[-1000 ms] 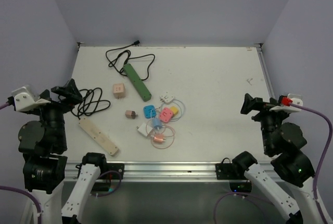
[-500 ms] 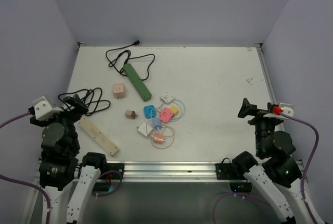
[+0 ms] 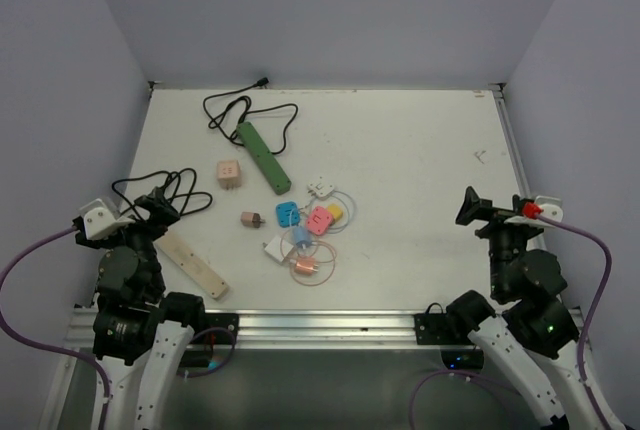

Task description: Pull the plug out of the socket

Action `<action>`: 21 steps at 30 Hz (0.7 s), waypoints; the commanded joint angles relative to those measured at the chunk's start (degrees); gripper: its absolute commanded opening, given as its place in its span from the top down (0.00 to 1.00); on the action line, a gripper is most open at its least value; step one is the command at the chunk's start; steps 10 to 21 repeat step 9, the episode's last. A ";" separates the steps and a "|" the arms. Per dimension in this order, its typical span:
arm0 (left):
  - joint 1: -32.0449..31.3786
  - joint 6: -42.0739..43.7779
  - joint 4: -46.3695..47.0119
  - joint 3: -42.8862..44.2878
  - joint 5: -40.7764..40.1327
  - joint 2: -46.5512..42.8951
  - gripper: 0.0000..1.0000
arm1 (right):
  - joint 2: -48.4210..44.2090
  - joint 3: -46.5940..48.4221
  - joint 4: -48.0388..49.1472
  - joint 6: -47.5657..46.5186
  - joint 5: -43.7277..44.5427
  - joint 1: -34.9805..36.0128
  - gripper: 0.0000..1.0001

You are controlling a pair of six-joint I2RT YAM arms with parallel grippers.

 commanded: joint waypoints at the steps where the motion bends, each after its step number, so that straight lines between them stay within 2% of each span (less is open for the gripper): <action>1: -0.39 -0.09 4.20 -0.28 -0.97 -0.01 0.00 | 0.94 0.42 2.76 -0.68 -0.81 -0.06 0.01; 21: -0.65 0.26 4.81 -0.80 -0.61 -0.28 0.00 | 1.38 0.77 2.49 -0.68 -2.30 -0.06 0.01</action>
